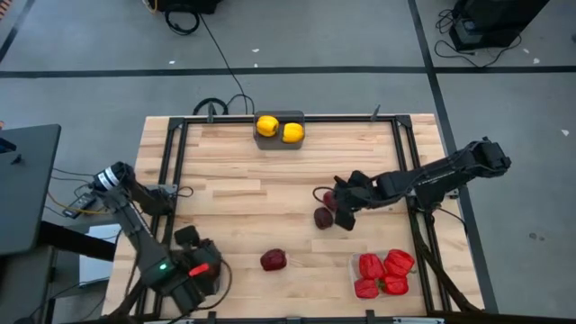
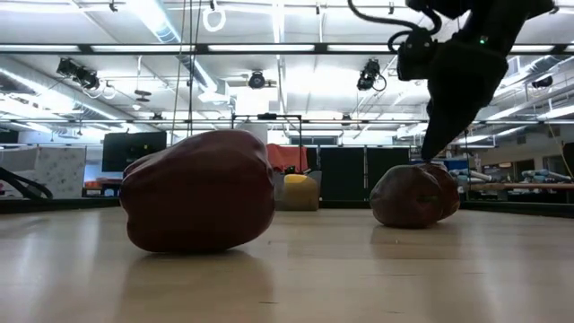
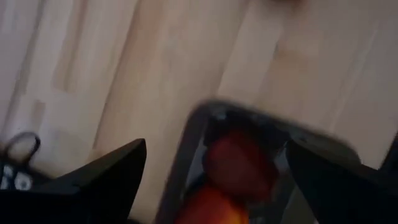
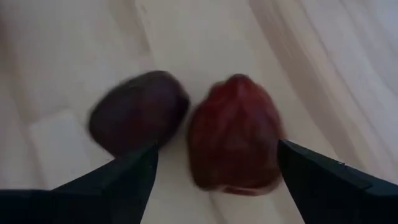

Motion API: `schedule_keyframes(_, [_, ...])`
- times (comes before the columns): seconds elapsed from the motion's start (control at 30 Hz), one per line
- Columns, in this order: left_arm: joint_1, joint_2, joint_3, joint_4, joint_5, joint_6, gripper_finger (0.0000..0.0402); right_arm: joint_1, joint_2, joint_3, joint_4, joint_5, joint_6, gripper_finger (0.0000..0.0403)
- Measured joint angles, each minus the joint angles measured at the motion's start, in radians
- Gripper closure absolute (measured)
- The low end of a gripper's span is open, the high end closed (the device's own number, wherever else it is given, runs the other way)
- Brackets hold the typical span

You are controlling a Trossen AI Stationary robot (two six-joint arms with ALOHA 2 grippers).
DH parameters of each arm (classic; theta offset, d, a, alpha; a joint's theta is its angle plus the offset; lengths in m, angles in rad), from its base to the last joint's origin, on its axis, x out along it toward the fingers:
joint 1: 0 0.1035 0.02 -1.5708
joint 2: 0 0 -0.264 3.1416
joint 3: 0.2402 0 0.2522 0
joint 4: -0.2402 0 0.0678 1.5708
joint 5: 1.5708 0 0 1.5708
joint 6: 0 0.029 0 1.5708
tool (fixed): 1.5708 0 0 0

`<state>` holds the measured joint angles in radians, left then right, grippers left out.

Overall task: Sort produce into baskets
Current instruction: Put the red apple into the bottom black bin

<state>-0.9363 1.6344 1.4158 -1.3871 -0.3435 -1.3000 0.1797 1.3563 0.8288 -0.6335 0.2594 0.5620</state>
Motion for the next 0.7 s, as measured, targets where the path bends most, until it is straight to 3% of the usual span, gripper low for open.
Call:
schedule_keyframes(0.17, [0.086, 0.000, 0.000, 0.070, -0.101, 0.110, 0.0011, -0.025, 0.000, 0.000, -0.015, 0.034, -0.089, 0.0042])
schedule_keyframes(0.4, [0.200, 0.000, 0.000, 0.106, -0.235, 0.252, 0.0011, -0.044, 0.000, -0.040, 0.011, 0.018, -0.093, 0.0020])
schedule_keyframes(0.7, [0.305, 0.000, 0.000, 0.143, -0.263, 0.254, 0.0011, -0.057, 0.000, -0.160, 0.207, -0.026, -0.085, 0.0019])
